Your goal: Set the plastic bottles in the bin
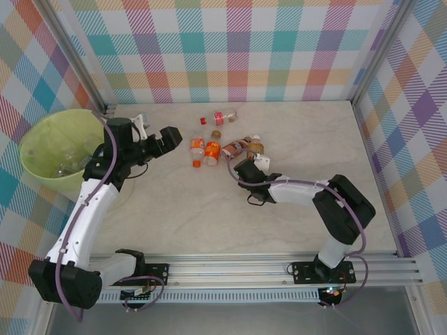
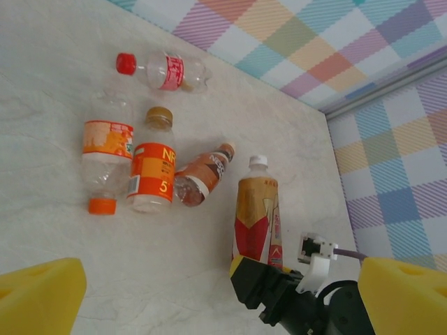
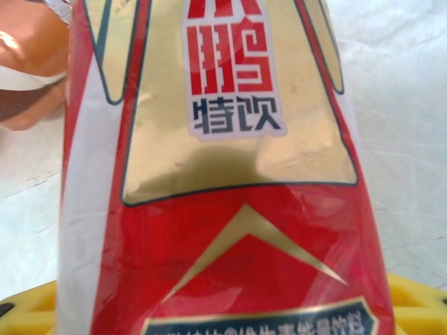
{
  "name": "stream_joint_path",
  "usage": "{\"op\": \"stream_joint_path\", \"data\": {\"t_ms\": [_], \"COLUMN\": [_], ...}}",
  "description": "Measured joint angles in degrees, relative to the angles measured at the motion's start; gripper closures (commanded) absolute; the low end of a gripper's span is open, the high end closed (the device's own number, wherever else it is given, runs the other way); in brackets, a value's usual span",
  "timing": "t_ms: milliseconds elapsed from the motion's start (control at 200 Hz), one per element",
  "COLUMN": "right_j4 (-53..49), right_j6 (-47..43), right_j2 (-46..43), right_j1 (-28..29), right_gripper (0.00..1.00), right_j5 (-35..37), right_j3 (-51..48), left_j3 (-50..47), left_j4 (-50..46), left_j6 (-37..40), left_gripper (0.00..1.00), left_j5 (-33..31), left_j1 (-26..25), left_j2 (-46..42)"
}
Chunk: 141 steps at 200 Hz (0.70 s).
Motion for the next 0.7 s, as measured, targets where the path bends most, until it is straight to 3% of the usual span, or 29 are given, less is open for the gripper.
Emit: {"op": "stream_joint_path", "data": {"t_ms": [170,310,705], "right_j4": [5.9,9.5,14.2], "right_j6": [-5.3,-10.0,-20.8], "right_j2": [-8.4,-14.1,-26.5], "right_j1": [0.0,0.1,1.7], "right_gripper": [0.51,0.51,0.53], "right_j5": [-2.3,-5.5,-16.0], "right_j3": [-6.6,-10.6,-13.7], "left_j3": [-0.6,-5.1,-8.9], "left_j4": [0.9,8.2,21.7], "left_j6": [-0.3,-4.4,-11.2], "left_gripper": [0.00,0.00,0.00], "left_j5": [2.5,5.6,9.1], "left_j1": [-2.2,-2.7,-11.1], "left_j2": [1.4,0.6,5.3]}}
